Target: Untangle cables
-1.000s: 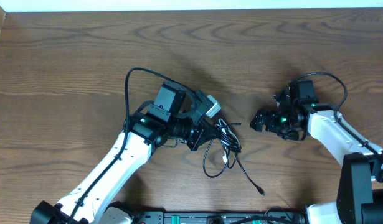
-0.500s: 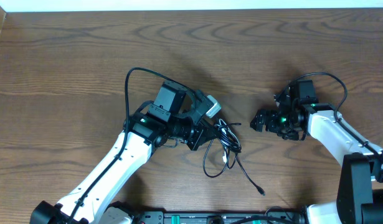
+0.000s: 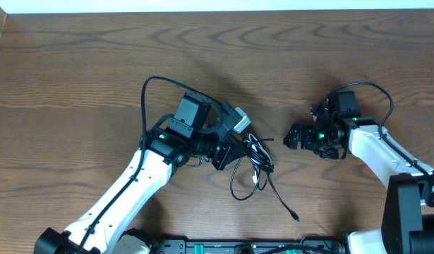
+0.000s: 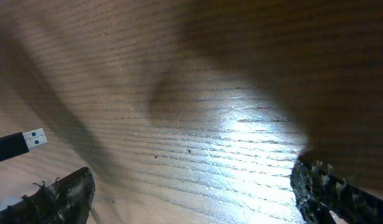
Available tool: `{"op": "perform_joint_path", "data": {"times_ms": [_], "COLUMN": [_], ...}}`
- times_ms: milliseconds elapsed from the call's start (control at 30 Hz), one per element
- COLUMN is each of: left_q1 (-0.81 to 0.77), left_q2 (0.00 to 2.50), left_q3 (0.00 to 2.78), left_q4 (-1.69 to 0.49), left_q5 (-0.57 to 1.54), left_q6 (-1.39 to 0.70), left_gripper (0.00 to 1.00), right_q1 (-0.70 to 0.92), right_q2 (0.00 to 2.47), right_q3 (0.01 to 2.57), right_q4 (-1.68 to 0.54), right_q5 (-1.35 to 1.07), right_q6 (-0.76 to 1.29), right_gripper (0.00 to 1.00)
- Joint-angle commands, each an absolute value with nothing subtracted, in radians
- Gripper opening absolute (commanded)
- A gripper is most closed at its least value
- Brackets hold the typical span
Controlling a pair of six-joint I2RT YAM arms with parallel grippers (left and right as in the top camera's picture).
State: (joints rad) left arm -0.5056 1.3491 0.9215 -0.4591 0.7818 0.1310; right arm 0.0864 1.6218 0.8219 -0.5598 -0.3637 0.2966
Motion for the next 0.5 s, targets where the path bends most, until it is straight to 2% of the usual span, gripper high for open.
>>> {"op": "perform_joint_path", "data": {"times_ms": [0, 467], "left_q1": [-0.505, -0.505], "left_q2": [1.350, 1.351], "left_q3": [0.920, 0.920], "left_q4": [-0.450, -0.408], "left_q5": [0.791, 0.791], "left_q6": [0.136, 0.136], "left_gripper": [0.07, 0.07], "right_q1": [0.091, 0.092], "right_q2": [1.640, 1.640], "right_q3": [0.809, 0.809], "right_q4": [-0.565, -0.565], "right_q5": [-0.305, -0.305], "right_q6": [0.299, 0.299], "right_gripper": [0.99, 0.99]}}
